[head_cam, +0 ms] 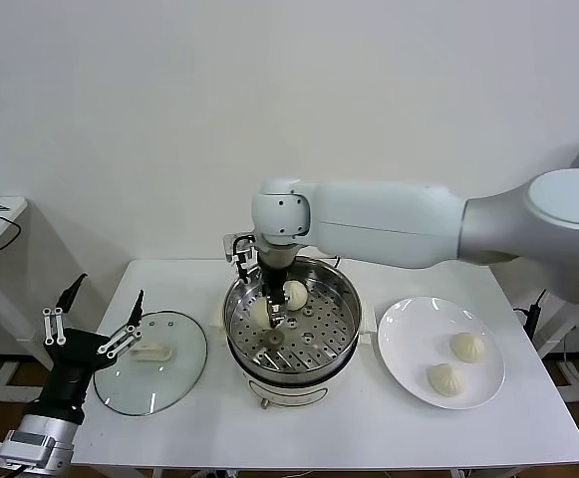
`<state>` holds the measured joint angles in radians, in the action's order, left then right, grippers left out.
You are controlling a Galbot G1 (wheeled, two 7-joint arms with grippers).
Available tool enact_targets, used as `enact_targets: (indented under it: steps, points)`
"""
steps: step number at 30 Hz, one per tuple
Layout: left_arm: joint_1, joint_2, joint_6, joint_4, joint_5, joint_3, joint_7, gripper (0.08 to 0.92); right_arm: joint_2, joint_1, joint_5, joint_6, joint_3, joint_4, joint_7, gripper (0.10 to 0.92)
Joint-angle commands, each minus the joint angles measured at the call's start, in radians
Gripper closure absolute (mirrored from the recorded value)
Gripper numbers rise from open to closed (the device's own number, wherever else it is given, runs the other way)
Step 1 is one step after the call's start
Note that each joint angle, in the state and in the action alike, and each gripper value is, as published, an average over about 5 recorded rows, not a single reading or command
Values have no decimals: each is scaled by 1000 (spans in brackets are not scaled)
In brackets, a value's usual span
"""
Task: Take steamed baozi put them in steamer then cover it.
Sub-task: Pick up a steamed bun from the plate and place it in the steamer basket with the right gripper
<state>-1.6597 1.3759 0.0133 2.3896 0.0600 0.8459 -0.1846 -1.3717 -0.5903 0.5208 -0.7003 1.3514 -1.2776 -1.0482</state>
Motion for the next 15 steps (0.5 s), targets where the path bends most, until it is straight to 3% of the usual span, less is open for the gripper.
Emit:
enact_targets:
  steps: [1, 5, 12, 15]
  points:
    - [0, -1, -3, -15, -3, 3, -2, 177, -68, 81, -56, 5, -16, 109, -4, 364]
    - [3, -1, -5, -24, -3, 1, -3, 177, -69, 85, -57, 9, -16, 109, -4, 356]
    - [13, 0, -5, -38, -1, -6, -4, 177, 2, 62, -53, 13, -54, 47, -15, 223]
    - [15, 1, -6, -41, 6, -14, -4, 177, 92, 16, -50, 23, -72, -23, -41, 205]
